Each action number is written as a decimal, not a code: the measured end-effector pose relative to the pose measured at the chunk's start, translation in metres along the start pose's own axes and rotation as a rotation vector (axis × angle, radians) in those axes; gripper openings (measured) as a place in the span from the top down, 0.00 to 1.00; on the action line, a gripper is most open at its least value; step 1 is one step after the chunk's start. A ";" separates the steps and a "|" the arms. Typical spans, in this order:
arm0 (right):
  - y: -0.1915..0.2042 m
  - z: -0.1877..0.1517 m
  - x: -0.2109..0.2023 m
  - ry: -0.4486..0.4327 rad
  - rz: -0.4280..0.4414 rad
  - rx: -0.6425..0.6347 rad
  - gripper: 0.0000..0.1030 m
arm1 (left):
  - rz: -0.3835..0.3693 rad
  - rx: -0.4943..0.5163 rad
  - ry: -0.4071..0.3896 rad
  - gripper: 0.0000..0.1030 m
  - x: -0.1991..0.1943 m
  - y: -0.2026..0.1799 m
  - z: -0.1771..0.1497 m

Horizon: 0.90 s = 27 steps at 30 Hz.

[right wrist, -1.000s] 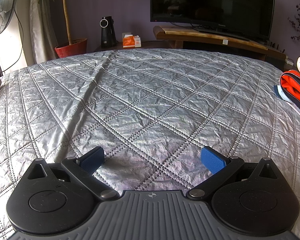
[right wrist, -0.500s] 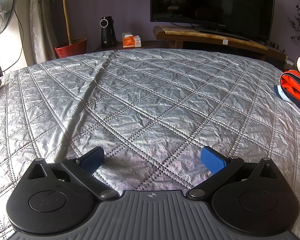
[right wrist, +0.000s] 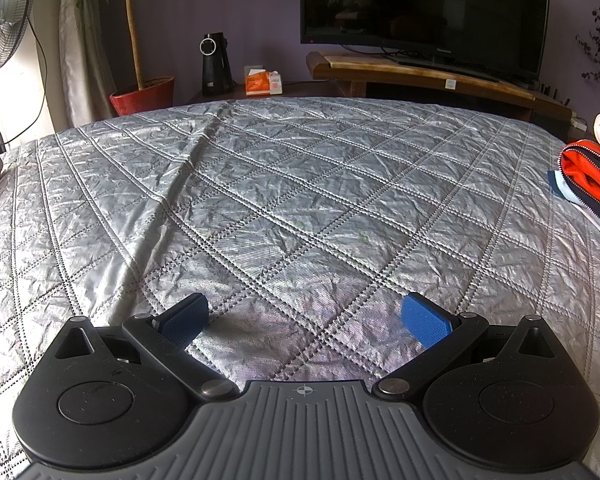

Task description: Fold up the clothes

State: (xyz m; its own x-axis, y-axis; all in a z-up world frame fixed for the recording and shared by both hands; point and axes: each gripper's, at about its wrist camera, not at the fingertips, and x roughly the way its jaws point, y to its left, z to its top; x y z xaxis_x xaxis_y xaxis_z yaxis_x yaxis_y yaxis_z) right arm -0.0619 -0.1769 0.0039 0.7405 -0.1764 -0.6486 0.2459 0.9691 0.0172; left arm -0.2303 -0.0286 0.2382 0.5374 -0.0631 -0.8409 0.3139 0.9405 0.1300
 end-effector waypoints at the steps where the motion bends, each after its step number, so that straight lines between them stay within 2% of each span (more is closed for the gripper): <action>1: 0.000 0.000 0.000 0.000 0.000 0.000 0.00 | 0.000 0.000 0.000 0.00 0.000 0.000 0.000; 27: 0.000 0.000 0.000 0.000 0.000 0.000 0.00 | 0.004 0.004 0.000 0.00 -0.001 -0.002 -0.003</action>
State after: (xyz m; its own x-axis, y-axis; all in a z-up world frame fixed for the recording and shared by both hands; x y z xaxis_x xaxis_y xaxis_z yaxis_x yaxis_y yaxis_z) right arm -0.0622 -0.1773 0.0041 0.7404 -0.1764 -0.6486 0.2459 0.9691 0.0172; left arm -0.2335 -0.0292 0.2378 0.5386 -0.0595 -0.8404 0.3153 0.9393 0.1356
